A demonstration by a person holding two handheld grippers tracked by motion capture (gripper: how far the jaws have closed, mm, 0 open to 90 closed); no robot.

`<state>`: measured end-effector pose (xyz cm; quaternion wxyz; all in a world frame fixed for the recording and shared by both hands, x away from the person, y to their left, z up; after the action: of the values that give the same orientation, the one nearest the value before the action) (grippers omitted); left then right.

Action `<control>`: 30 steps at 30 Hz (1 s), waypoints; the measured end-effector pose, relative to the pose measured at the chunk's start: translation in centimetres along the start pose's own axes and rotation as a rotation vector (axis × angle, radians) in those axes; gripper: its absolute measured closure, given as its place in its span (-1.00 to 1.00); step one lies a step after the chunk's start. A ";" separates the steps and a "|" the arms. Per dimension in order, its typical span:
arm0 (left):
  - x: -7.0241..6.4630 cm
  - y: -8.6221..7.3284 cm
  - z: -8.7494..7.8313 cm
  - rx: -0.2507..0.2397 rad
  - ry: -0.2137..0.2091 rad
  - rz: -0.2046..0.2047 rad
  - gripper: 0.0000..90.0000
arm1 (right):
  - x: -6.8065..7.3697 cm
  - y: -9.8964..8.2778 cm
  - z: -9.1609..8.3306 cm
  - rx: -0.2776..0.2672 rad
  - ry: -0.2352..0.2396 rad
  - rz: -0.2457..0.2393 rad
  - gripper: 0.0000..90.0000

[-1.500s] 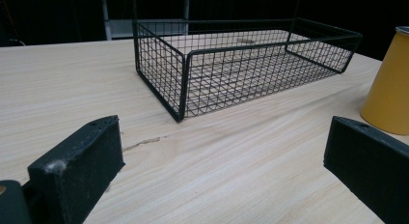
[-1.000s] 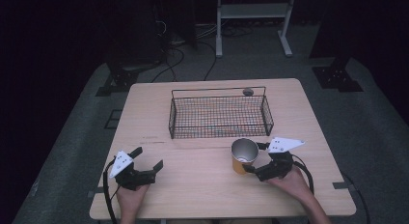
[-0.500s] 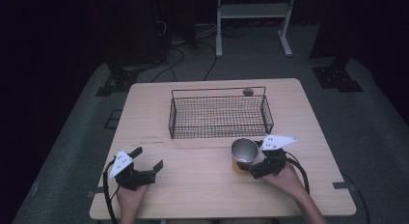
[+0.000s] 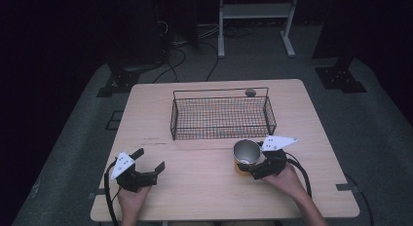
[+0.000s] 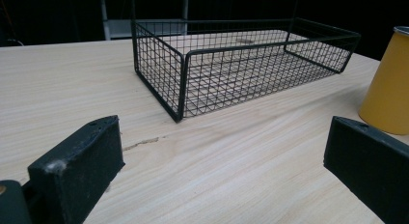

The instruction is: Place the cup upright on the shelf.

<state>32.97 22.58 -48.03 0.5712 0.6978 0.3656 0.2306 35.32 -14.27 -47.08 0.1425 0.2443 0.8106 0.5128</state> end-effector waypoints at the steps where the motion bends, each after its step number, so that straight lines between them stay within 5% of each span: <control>1: 0.0 0.0 0.0 0.000 0.000 0.000 -1.00 | 0.0 0.0 0.0 0.000 0.002 0.000 -0.79; 17: 0.0 0.0 0.0 -0.002 0.000 -0.002 -1.00 | 0.1 0.3 -0.2 0.009 -0.013 -0.011 -0.72; 30: 0.0 0.0 0.0 -0.001 0.000 -0.002 -1.00 | 0.1 2.4 -0.6 -0.021 0.024 0.016 -0.72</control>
<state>32.98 22.61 -48.02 0.5719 0.6971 0.3662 0.2302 35.52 -13.85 -44.64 0.1309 0.2432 0.8048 0.5253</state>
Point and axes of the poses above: each handheld gripper's, and its own axes: z roughly forward along the jaws, y roughly out of its top, x roughly to its left, the point moved 6 cm from there along z, roughly forward along the jaws, and after that the axes turned 5 degrees about -y, right-handed, at the moved point
